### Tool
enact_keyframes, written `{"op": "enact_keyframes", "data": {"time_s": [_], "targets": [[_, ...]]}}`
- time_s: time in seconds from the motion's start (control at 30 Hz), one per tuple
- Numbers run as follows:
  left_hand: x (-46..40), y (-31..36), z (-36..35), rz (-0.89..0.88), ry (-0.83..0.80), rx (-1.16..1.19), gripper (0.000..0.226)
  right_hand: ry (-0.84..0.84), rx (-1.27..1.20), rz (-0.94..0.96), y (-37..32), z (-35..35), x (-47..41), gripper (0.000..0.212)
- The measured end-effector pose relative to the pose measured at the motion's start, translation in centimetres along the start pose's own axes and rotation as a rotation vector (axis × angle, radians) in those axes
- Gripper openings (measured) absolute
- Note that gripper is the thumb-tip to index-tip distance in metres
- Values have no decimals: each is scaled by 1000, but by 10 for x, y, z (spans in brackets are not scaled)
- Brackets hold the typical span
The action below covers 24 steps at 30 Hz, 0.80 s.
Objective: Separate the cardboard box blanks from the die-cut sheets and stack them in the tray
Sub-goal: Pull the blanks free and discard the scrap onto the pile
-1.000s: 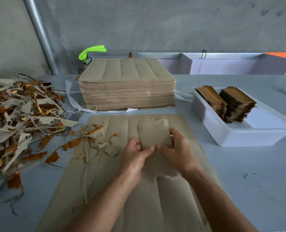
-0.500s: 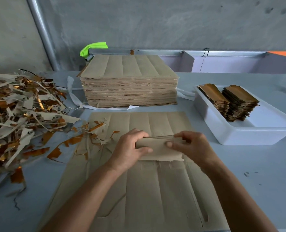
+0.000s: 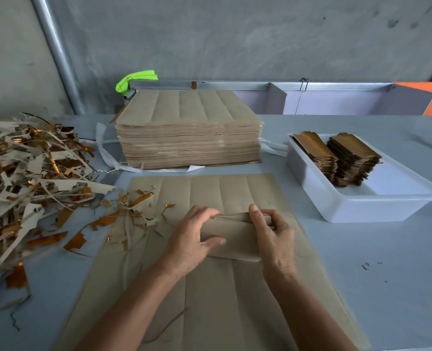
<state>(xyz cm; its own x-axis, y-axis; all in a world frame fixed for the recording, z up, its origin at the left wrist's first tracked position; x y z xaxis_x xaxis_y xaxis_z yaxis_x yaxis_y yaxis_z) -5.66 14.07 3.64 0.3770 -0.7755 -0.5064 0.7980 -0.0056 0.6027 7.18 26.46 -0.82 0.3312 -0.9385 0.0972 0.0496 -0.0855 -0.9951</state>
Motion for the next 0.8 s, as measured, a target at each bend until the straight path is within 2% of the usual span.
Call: {"op": "enact_keyframes", "data": {"time_s": [0.1,0.2,0.3,0.4,0.47,0.57,0.63,0.67,0.73,0.8], "targets": [[-1,0,-2,-18,-51,7,40,4,-14,-23,-1,-5,0,35],[1,-1,-6,8,-98,76,29,-17,22,-86,2,-6,0,32],[-3,12,5,-47,-50,12,23,-68,-22,-134,-5,0,0,28],[-6,46,28,-273,101,-280,19,-74,-68,-244,-12,19,-8,58],[0,74,38,-459,222,-432,7,-205,-123,-443,-7,15,-6,67],[11,101,27,-683,249,-574,15,-459,-232,-657,-4,-11,9,63],[15,106,15,-771,190,-620,11,-452,-242,-672,0,-15,7,50],[15,102,12,-772,166,-621,9,-425,-253,-663,4,-14,4,43],[11,84,16,-653,142,-538,32,-375,-306,-615,10,-8,-6,30],[6,46,35,-333,187,-203,62,-349,-340,-522,11,-2,-14,29]]}}
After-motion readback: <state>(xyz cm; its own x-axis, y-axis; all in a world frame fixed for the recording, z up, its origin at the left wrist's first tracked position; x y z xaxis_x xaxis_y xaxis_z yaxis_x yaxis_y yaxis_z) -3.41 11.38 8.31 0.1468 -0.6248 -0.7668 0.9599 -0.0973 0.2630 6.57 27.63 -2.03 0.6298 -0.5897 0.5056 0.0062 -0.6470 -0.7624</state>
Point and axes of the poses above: each hand's wrist, its own x-axis away from the middle knuckle, its own z-axis out of the back of the hand, y = z × x, the point moved 10 cm from there along -x, towards the middle knuckle, and after that the axes turned 7 degrees about -z, right-handed, at the moved point
